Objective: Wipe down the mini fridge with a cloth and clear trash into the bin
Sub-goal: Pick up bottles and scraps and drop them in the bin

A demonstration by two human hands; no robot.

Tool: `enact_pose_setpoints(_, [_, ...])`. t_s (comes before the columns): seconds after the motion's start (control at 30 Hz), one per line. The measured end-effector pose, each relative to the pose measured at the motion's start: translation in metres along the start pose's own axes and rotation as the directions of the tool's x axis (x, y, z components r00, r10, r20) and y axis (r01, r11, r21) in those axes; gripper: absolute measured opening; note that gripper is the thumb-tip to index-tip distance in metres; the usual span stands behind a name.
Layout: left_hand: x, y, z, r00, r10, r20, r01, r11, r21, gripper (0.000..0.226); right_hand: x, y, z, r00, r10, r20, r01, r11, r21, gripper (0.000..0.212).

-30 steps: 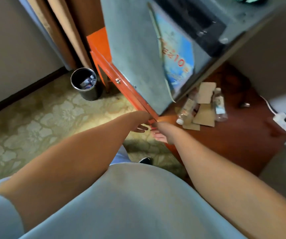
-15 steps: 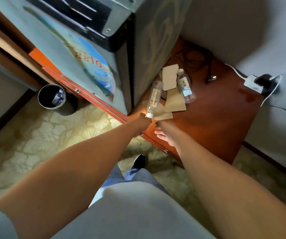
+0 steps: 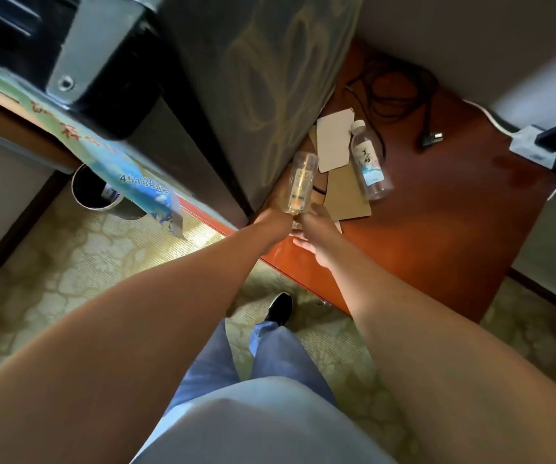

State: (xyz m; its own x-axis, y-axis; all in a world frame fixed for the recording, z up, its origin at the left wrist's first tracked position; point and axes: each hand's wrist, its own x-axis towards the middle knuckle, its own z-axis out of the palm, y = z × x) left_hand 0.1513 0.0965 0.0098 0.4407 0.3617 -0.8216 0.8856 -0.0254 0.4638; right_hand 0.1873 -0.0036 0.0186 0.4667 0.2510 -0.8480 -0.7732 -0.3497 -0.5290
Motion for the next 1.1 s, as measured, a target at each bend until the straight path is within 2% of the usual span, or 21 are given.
enact_pose_setpoints(0.17, [0.000, -0.006, -0.008, 0.996, -0.016, 0.083, 0.017, 1.000, -0.009, 0.054, -0.001, 0.001, 0.005, 0.999, 0.038, -0.029, -0.040, 0.995, -0.092, 0.026])
enact_pose_setpoints(0.3, [-0.009, -0.016, -0.011, 0.982, -0.079, 0.172, 0.087, 0.995, -0.038, 0.031, -0.004, 0.007, 0.008, 0.996, 0.079, -0.045, -0.084, 0.986, -0.143, 0.032])
enact_pose_setpoints(0.4, [-0.014, -0.026, -0.017, 0.979, -0.087, 0.185, 0.100, 0.993, -0.061, 0.024, -0.010, 0.012, 0.010, 0.990, 0.113, -0.079, -0.123, 0.984, -0.131, 0.034])
enact_pose_setpoints(0.5, [-0.025, -0.038, -0.025, 0.960, -0.071, 0.269, 0.093, 0.993, -0.070, 0.014, -0.019, 0.024, 0.012, 0.984, 0.123, -0.129, -0.147, 0.971, -0.191, 0.039])
enact_pose_setpoints(0.6, [-0.039, -0.053, -0.036, 0.926, -0.115, 0.360, 0.099, 0.993, 0.063, 0.030, -0.034, 0.039, 0.012, 0.973, 0.228, -0.035, -0.227, 0.920, -0.320, 0.036])
enact_pose_setpoints(0.67, [-0.048, -0.064, -0.047, 0.878, -0.183, 0.443, 0.121, 0.979, 0.165, 0.042, -0.044, 0.049, 0.012, 0.958, 0.283, 0.045, -0.239, 0.877, -0.418, 0.036])
enact_pose_setpoints(0.8, [-0.069, -0.087, -0.074, 0.785, -0.303, 0.540, 0.194, 0.948, 0.251, 0.046, -0.062, 0.058, 0.019, 0.899, 0.398, 0.184, -0.220, 0.773, -0.596, 0.037])
enact_pose_setpoints(0.9, [-0.077, -0.109, -0.102, 0.787, -0.316, 0.531, 0.251, 0.949, 0.192, 0.034, -0.070, 0.057, 0.041, 0.853, 0.463, 0.241, -0.186, 0.701, -0.689, 0.039])
enact_pose_setpoints(1.0, [-0.084, -0.138, -0.136, 0.804, -0.304, 0.512, 0.297, 0.950, 0.098, 0.027, -0.076, 0.059, 0.079, 0.833, 0.500, 0.237, -0.182, 0.652, -0.736, 0.041])
enact_pose_setpoints(1.1, [-0.088, -0.166, -0.173, 0.839, -0.268, 0.474, 0.315, 0.949, -0.022, 0.020, -0.079, 0.061, 0.126, 0.857, 0.455, 0.240, -0.167, 0.687, -0.707, 0.041])
